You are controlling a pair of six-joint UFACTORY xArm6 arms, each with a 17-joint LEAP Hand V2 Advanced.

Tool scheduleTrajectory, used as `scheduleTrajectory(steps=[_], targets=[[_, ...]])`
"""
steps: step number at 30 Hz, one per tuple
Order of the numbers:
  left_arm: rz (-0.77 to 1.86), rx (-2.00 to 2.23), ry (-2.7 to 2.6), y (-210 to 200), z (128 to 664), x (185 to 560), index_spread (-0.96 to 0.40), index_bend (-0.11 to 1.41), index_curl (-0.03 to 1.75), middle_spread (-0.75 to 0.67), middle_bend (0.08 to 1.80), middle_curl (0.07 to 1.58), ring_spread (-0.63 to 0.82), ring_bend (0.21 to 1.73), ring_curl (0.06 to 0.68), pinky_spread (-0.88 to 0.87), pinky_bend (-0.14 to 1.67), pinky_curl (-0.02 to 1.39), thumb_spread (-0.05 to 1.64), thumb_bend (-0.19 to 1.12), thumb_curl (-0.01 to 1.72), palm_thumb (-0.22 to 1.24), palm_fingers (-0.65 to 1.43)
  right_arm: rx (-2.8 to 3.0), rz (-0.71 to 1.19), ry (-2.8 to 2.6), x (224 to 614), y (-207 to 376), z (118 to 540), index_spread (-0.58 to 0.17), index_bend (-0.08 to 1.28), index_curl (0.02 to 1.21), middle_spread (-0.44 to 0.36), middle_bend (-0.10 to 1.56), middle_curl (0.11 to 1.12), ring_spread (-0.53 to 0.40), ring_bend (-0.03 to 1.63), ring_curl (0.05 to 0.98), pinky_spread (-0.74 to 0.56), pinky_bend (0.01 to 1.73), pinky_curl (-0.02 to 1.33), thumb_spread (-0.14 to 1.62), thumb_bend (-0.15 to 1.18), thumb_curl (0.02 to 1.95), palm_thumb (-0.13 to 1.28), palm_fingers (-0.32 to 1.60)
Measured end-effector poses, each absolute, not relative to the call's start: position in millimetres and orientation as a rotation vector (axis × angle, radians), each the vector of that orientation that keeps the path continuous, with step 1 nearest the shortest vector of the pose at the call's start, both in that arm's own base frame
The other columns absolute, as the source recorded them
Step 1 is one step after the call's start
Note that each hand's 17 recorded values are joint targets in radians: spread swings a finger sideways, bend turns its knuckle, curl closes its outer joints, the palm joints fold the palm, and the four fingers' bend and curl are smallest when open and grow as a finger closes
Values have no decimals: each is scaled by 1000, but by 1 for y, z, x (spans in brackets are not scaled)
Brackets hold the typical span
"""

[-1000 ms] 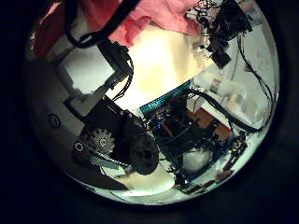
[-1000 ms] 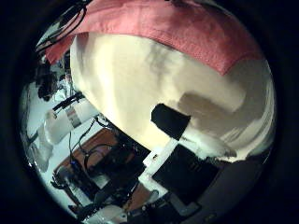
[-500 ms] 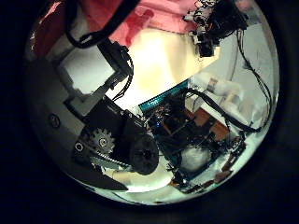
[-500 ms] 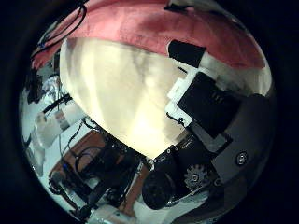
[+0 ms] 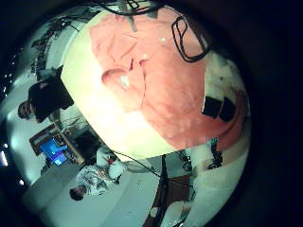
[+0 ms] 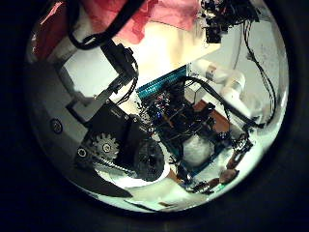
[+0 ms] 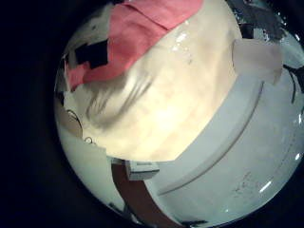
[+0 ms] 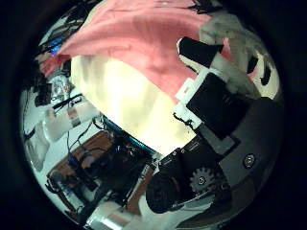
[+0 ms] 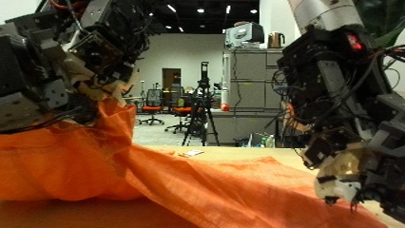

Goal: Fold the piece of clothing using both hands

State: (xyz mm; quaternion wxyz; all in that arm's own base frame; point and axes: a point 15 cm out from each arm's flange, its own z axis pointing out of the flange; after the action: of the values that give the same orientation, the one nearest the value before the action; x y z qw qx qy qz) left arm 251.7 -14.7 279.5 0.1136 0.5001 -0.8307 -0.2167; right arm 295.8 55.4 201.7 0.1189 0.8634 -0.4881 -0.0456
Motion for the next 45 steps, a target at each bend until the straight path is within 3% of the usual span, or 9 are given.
scheduleTrajectory(steps=[3, 9, 13, 15, 17, 20, 32, 40, 45], targets=[[-635, 1467, -2437, -15, 280, 253, -535, 157, 1596, -669, 777, 1259, -442, 1382, 524, -647, 1221, 546, 994, -14, 806, 904, 995, 2535, -124, -1438, 293, 56, 206, -293, 1011, 825, -177, 1195, 837, -241, 1317, 685, -326, 1189, 768, 1086, -16, 593, 1004, 1063], [-636, 1469, -2436, -15, 280, 253, -509, 157, 1608, -670, 777, 1258, -446, 1382, 524, -645, 1218, 546, 998, -11, 803, 909, 995, 2522, -140, -1403, 286, 53, 203, -314, 758, 767, -168, 1070, 768, -260, 1283, 656, -394, 1142, 751, 1122, -38, 500, 839, 886], [-640, 1466, -2432, -15, 278, 253, -493, 157, 1615, -670, 775, 1256, -449, 1380, 525, -646, 1215, 547, 993, -10, 803, 909, 992, 2516, -177, -1359, 279, 51, 195, -358, 635, 722, -168, 932, 710, -283, 1160, 604, -512, 1031, 692, 1114, -30, 460, 799, 566], [-642, 1464, -2430, -15, 277, 253, -485, 157, 1618, -670, 775, 1255, -449, 1380, 525, -647, 1213, 547, 992, -13, 802, 906, 992, 2494, -212, -1345, 269, 49, 183, -374, 619, 693, -152, 831, 662, -249, 1006, 560, -386, 840, 660, 1097, -42, 430, 742, 136], [-643, 1466, -2429, -15, 277, 253, -477, 157, 1621, -671, 778, 1256, -449, 1379, 525, -648, 1212, 548, 994, -11, 802, 909, 992, 2478, -239, -1334, 259, 47, 173, -380, 607, 667, -149, 819, 646, -244, 979, 533, -355, 801, 628, 1094, -36, 423, 736, 156], [-641, 1466, -2428, -15, 278, 253, -466, 157, 1625, -671, 775, 1254, -450, 1379, 526, -649, 1211, 549, 991, -11, 802, 912, 992, 2468, -250, -1332, 255, 47, 167, -349, 495, 564, -85, 646, 547, -119, 767, 421, -118, 648, 525, 1053, -40, 387, 668, -56], [-643, 1468, -2426, -15, 278, 253, -423, 156, 1638, -673, 775, 1252, -449, 1373, 528, -651, 1208, 553, 991, -12, 800, 910, 993, 2526, -185, -1329, 274, 61, 154, -300, 321, 426, -11, 428, 410, 38, 523, 297, 141, 469, 389, 1007, -27, 340, 625, 42], [-647, 1466, -2423, -16, 278, 253, -399, 156, 1643, -674, 771, 1254, -450, 1373, 531, -651, 1207, 555, 992, -11, 800, 911, 992, 2570, -94, -1379, 297, 76, 147, -290, 259, 390, -10, 360, 374, 43, 476, 269, 157, 359, 333, 1004, -26, 328, 627, 181], [-652, 1467, -2416, -15, 278, 252, -384, 154, 1645, -674, 771, 1253, -450, 1371, 531, -652, 1205, 555, 989, -12, 799, 913, 994, 2589, -58, -1373, 301, 80, 150, -299, 236, 388, -34, 364, 376, -24, 550, 286, 61, 327, 313, 1007, -28, 322, 619, 363]])
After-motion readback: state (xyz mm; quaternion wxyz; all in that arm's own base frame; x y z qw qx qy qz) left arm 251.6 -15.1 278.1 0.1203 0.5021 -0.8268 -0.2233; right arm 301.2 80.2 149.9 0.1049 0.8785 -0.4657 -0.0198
